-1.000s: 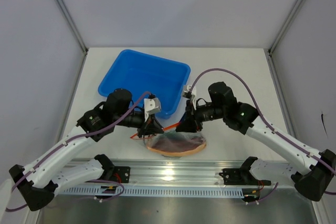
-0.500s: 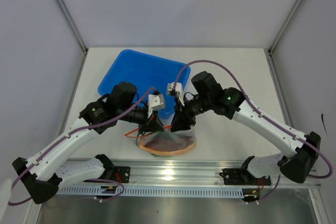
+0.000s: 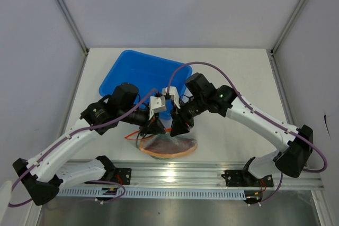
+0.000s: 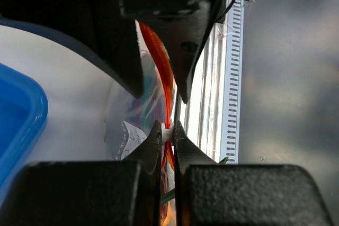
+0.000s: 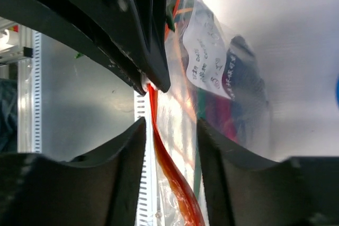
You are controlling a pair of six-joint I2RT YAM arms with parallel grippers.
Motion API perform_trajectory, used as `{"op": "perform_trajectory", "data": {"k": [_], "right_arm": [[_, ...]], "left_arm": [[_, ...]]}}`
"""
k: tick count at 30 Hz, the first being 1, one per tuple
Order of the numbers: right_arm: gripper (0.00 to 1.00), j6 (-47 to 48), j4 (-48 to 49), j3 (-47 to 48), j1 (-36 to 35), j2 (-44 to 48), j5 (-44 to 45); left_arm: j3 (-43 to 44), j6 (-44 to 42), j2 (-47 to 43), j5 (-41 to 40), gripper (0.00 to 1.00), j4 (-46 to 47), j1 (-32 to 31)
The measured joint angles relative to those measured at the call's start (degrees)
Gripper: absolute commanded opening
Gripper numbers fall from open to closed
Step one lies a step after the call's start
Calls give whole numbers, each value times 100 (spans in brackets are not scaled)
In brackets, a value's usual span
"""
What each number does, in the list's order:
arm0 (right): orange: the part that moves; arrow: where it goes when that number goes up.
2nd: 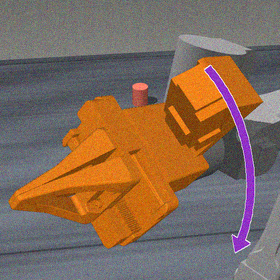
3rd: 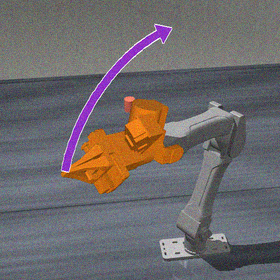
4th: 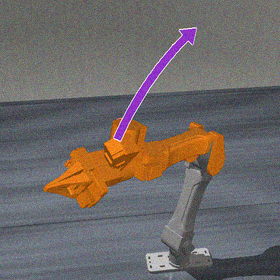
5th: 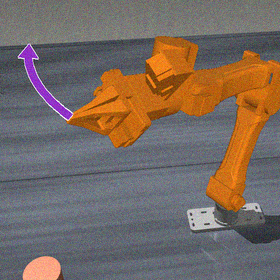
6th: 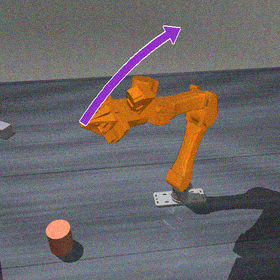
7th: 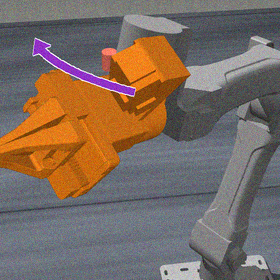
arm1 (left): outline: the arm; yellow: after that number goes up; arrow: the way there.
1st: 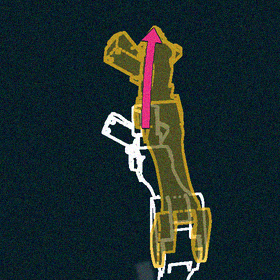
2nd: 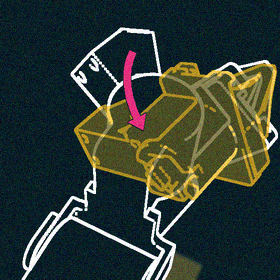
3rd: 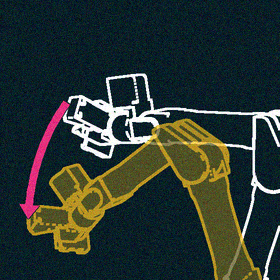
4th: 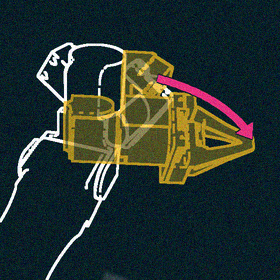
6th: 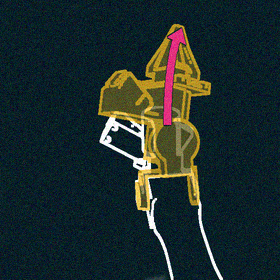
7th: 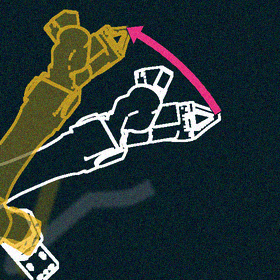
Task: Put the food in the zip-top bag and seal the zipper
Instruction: Zip the zipper food storage bag at the center of the board.
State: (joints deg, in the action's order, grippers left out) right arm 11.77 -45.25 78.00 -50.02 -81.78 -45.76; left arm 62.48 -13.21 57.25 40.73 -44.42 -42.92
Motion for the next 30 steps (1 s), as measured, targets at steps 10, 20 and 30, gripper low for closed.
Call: {"op": "perform_trajectory", "data": {"k": [10,20,30], "right_arm": [[61,155,-254,592,-26,11,549],[54,472,-675,1082,-17,-249,343],[45,378,-262,787,-26,-236,-26]], "left_arm": [[0,0,63,9,0,55,0],[0,-33,94,44,0,46,20],[-11,-9,31,42,0,-76,35]]}}
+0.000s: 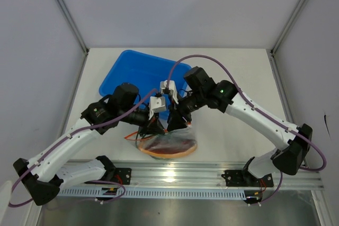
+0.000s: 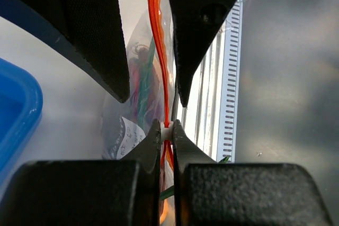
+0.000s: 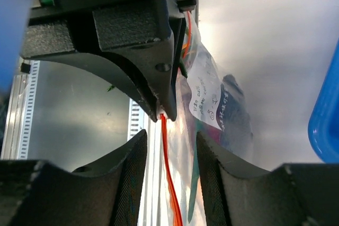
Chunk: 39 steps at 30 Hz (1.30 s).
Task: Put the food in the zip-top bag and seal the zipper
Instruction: Zip the zipper food storage bag at the center of the board.
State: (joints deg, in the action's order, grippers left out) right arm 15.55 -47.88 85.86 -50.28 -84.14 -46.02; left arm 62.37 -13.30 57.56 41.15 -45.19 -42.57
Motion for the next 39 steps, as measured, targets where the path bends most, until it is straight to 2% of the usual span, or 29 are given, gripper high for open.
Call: {"op": "perform_trajectory", "data": {"k": [4,12,21,26,31,37,39], "right_arm": [[42,-175,382,-455,-28,243,26],[43,-348,813,-831,-103,470,70],[54,-431,894,-1134,-136,697,306],[55,-455,828,-1342,-33,876,413],[52,-459,828,-1349,13,892,417],[40,-437,734,-1182,-17,686,415],[28,-431,697,-1113,-44,566,415]], "left_arm": [[-90,35,-15,2,0,13,-13],[-251,70,-105,0,1,173,-24],[-498,133,-387,-55,0,682,-15],[-595,144,-728,-52,0,999,-9],[-643,146,-715,-46,0,1045,-9],[-643,181,-686,-42,0,1060,-9],[-643,181,-686,-44,0,1060,-9]]}}
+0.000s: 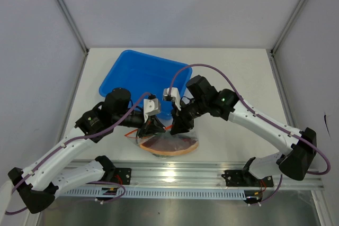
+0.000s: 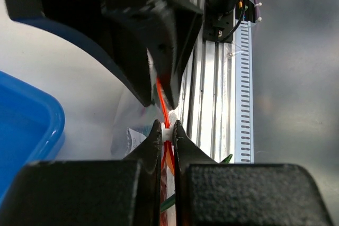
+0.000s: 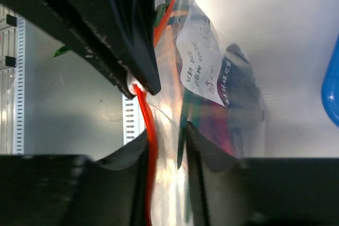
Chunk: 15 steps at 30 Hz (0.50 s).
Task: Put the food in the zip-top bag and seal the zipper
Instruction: Zip the zipper food storage bag at the center of the board.
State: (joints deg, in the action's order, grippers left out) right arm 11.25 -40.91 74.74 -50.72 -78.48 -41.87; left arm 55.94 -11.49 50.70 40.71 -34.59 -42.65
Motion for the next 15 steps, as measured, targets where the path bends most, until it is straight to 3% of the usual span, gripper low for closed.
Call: {"op": "perform_trajectory", "data": {"k": [2,8,15], "right_arm": [[0,31,-37,42,-31,-101,0],[0,-138,-42,59,-55,-142,227],[0,-509,308,-354,-37,448,693]], "left_arm": [[0,0,4,0,1,-2,0],[0,2,20,-39,1,-31,0],[-2,0,-42,-328,1,24,0]]}}
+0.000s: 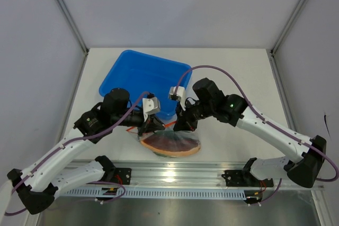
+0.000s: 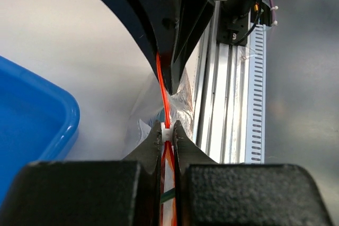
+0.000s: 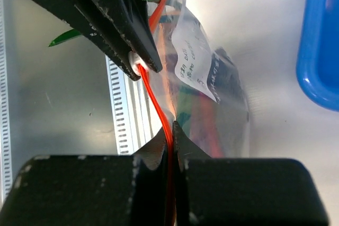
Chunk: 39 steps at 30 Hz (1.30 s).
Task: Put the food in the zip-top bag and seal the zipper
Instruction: Zip the zipper food storage bag at the center of the board, then adjust the fake vegetable in the zipper food storage bag.
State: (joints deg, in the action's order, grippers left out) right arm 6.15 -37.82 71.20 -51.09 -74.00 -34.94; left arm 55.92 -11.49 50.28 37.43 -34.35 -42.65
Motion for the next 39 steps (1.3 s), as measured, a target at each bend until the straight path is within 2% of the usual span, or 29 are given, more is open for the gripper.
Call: {"op": "perform_trajectory", "data": {"k": [1,3,5,7,8,9,10,20,23,26,29,33,35,37,39], "right_arm": [[0,-26,35,-24,0,57,17],[0,-81,151,-101,9,153,48],[0,-138,269,-201,37,195,46],[0,-166,302,-297,70,197,50],[0,-168,302,-356,81,197,50],[0,-170,297,-404,92,197,48],[0,-173,304,-435,105,197,42],[0,-221,457,-533,144,238,-170],[0,-271,546,-645,162,330,-284],[0,-275,584,-708,173,402,-426],[0,-258,603,-723,173,417,-599],[0,-164,592,-723,173,420,-758],[0,-140,592,-732,175,428,-822],[0,-127,586,-752,190,463,-907],[0,-122,586,-761,199,507,-964]], "left_arm": [[0,2,-20,-17,1,22,0],[0,13,-48,-72,17,79,0],[-2,57,-55,-151,48,118,-2],[-28,175,-90,-216,59,199,0],[-59,229,-131,-251,78,258,0],[-94,236,-192,-293,92,328,0],[-131,295,-264,-332,99,398,-2],[-804,597,-1720,-1812,99,1506,0],[-1080,562,-2203,-2070,91,1615,0],[-1241,549,-2267,-2232,87,1628,9],[-1495,581,-2256,-2328,77,1606,114],[-1543,610,-2127,-2039,81,1604,452],[-1491,581,-1947,-1576,81,1572,632],[-1456,540,-1698,-1202,70,1591,695],[-1456,542,-1561,-935,52,1582,706]]}}
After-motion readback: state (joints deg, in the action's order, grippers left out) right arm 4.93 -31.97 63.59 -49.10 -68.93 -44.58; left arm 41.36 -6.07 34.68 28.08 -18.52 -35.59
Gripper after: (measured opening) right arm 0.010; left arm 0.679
